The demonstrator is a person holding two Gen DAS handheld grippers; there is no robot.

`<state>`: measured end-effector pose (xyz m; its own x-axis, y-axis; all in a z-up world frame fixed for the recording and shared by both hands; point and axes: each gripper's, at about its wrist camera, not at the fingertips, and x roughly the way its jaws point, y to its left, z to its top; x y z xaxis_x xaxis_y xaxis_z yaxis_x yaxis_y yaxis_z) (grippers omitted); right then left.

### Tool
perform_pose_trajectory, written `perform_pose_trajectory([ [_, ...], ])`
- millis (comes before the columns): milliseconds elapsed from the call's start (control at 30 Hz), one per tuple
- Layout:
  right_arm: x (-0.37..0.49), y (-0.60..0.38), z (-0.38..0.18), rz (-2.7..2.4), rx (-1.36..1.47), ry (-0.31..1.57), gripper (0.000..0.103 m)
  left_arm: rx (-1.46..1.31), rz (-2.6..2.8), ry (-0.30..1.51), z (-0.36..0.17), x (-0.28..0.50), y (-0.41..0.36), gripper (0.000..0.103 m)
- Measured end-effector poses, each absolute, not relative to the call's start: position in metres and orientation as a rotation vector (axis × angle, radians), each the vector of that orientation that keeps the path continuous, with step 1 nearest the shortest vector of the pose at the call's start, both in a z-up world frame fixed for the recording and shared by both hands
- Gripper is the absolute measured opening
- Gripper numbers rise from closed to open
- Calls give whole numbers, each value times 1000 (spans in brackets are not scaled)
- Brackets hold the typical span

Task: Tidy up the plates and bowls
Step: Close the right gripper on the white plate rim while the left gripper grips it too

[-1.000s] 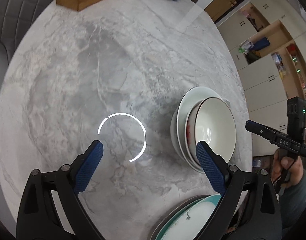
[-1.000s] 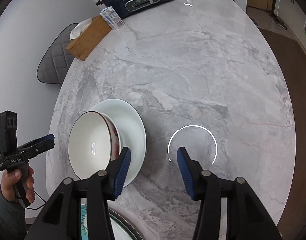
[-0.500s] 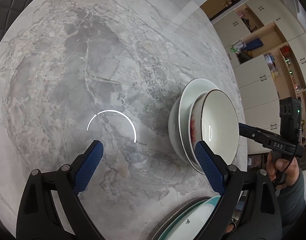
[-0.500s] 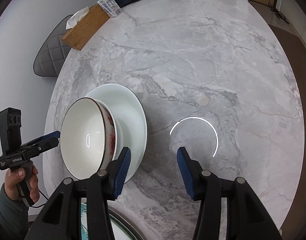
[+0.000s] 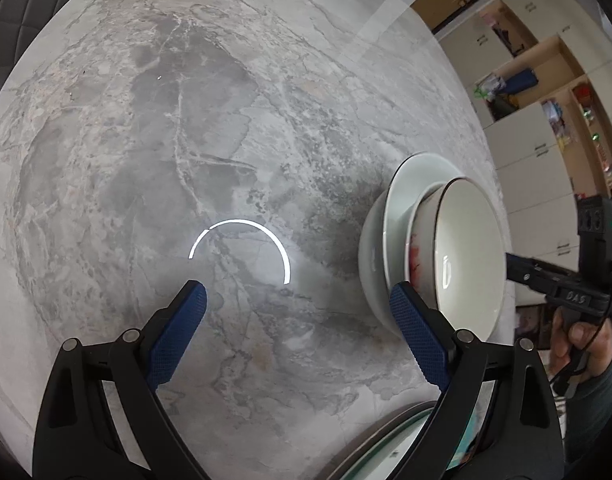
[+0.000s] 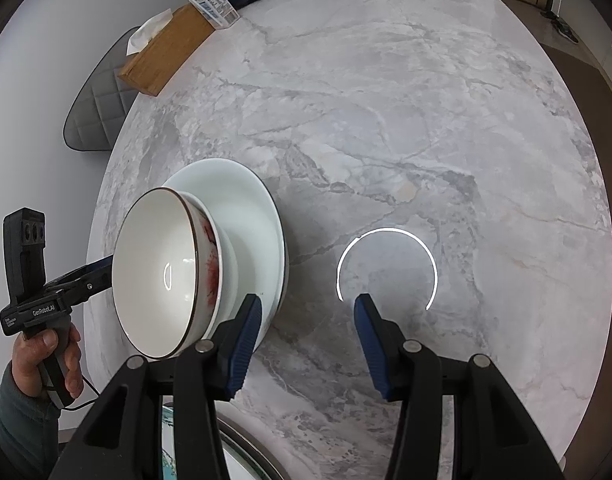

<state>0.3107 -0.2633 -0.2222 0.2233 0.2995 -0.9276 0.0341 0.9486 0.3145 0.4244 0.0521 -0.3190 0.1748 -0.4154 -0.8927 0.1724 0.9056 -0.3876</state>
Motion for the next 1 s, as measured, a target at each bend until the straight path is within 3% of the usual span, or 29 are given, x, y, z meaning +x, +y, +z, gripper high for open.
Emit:
perform_pose_trajectory([
  [367,312,-262,-228,189,293,1353,52,-169,-445,1333,-324,434,40,94],
  [500,314,-263,-231,195,294,1351,52,-139,-457,1346,-330,440,28,85],
  [700,319,-264,-236,209,288,1354,52,-195,-483,1368,-342,443,15,61],
  [933,327,-264,-242,226,298,1359,47,-225,-429,1389,-349,442,6,61],
  [1000,329,-264,-242,244,306,1360,38,-235,-418,1393,-350,440,6,61],
])
